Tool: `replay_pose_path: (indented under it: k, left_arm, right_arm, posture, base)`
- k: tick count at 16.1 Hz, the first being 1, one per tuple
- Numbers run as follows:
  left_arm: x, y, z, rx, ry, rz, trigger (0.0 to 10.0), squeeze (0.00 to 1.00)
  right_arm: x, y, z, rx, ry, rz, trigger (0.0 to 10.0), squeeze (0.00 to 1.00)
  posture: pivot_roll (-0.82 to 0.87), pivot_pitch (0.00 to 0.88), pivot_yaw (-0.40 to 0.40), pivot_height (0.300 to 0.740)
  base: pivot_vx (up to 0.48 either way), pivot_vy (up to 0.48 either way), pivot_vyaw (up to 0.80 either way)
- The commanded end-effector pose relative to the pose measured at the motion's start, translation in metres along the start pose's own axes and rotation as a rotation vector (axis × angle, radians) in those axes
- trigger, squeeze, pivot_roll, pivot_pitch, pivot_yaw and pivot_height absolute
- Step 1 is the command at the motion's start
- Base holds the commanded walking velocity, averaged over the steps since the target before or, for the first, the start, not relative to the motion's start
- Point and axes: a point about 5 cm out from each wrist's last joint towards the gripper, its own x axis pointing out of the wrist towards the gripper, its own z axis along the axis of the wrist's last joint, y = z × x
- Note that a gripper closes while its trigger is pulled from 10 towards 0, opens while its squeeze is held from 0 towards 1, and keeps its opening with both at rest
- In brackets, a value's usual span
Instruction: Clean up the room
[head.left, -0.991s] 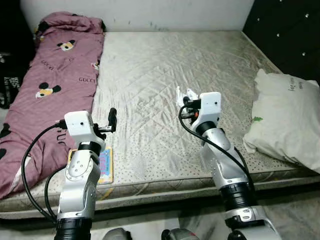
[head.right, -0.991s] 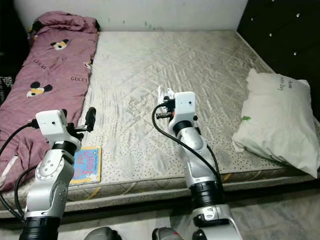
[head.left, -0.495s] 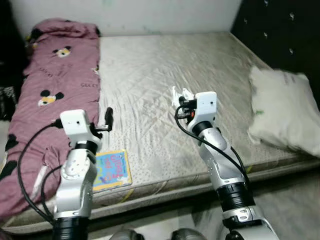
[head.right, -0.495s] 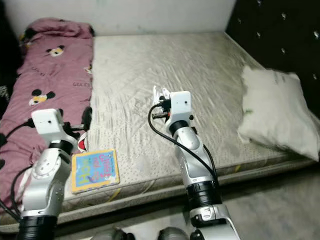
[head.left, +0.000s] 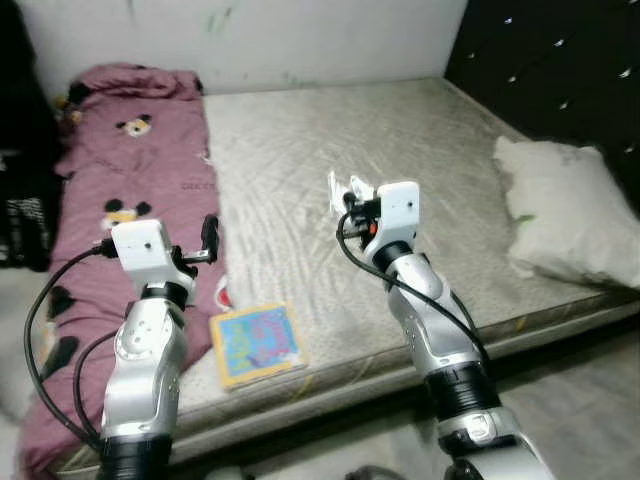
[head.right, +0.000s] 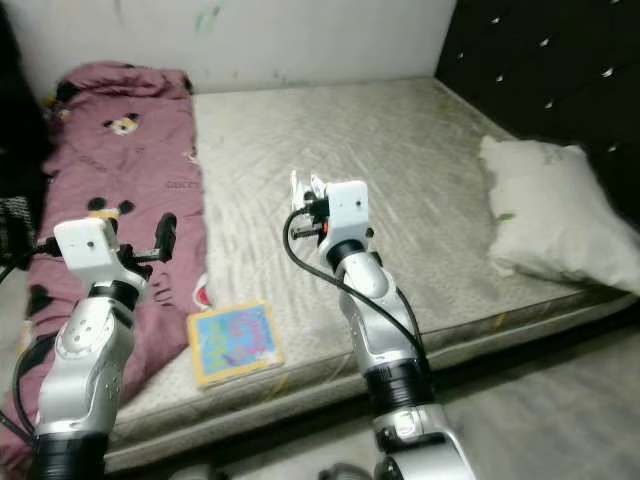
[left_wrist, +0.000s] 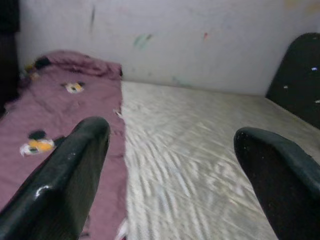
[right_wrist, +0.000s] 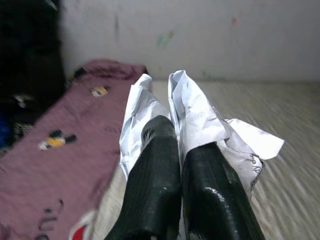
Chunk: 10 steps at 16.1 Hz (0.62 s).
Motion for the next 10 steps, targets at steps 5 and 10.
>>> replay_pose_path:
  k: [5, 10]
  left_arm:
    - [0.0009, 0.0023, 0.0029, 0.030, -0.015, 0.010, 10.0, 0.00]
    - [0.0005, 0.0029, 0.0020, 0.026, -0.006, 0.011, 10.0, 0.00]
  right_arm:
    - [0.0020, 0.0014, 0.0054, 0.002, -0.022, 0.007, 10.0, 0.00]
    - [0.0020, 0.0025, 0.0075, -0.029, -0.036, 0.017, 10.0, 0.00]
  posture:
    - [-0.05, 0.000, -0.034, 0.740]
    - [-0.05, 0.000, -0.037, 0.740]
  base:
    - [0.000, 0.000, 0.00]
    - [0.000, 0.152, 0.48]
